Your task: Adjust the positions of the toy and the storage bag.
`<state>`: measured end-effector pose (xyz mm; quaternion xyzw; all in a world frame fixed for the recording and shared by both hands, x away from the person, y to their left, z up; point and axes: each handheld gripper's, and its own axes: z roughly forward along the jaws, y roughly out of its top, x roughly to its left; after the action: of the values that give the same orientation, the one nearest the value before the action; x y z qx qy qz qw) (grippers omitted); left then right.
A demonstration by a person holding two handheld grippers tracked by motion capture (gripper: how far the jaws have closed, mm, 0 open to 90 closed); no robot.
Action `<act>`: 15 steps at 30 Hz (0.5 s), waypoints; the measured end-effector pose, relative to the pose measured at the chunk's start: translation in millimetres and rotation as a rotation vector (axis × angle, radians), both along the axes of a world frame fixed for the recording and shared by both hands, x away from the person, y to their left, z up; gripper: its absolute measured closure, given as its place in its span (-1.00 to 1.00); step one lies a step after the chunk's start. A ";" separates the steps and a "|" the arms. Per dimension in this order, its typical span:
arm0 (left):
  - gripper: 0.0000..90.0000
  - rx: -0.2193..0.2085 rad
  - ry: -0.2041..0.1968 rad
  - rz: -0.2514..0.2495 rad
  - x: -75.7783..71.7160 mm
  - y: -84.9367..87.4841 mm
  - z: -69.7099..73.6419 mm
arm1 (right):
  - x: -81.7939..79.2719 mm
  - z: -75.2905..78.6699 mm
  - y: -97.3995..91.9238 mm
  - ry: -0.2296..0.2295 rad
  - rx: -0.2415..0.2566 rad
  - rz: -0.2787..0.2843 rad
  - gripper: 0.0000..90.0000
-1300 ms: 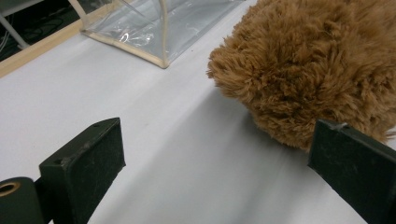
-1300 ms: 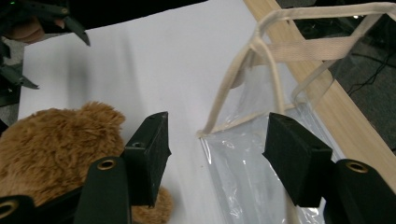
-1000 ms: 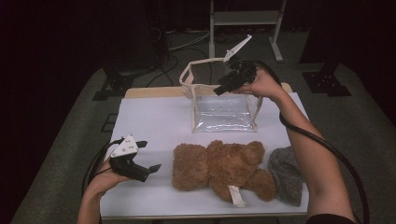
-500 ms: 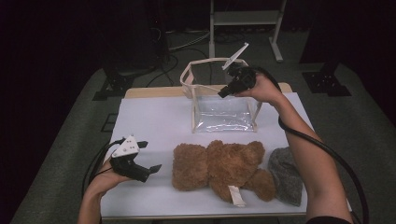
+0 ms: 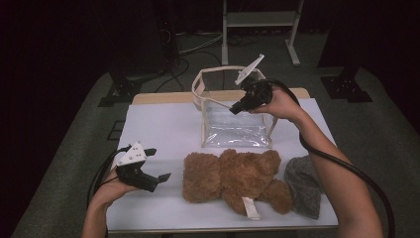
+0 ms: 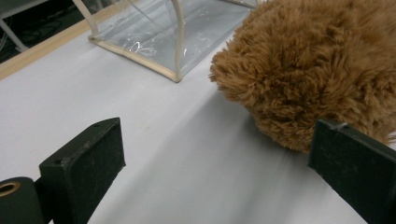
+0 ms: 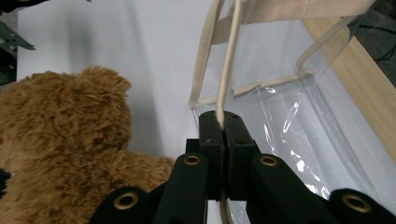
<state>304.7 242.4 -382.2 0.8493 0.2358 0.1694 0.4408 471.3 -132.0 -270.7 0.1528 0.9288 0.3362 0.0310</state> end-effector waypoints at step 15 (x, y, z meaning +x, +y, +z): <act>-0.93 0.002 -0.008 -0.014 -0.3 -2.1 2.3 | -29.5 1.3 4.3 0.009 0.043 0.017 0.60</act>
<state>304.4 240.3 -380.0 0.8507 0.2281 0.1698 0.4421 441.8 -127.8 -269.5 0.1472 0.9227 0.3557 0.0206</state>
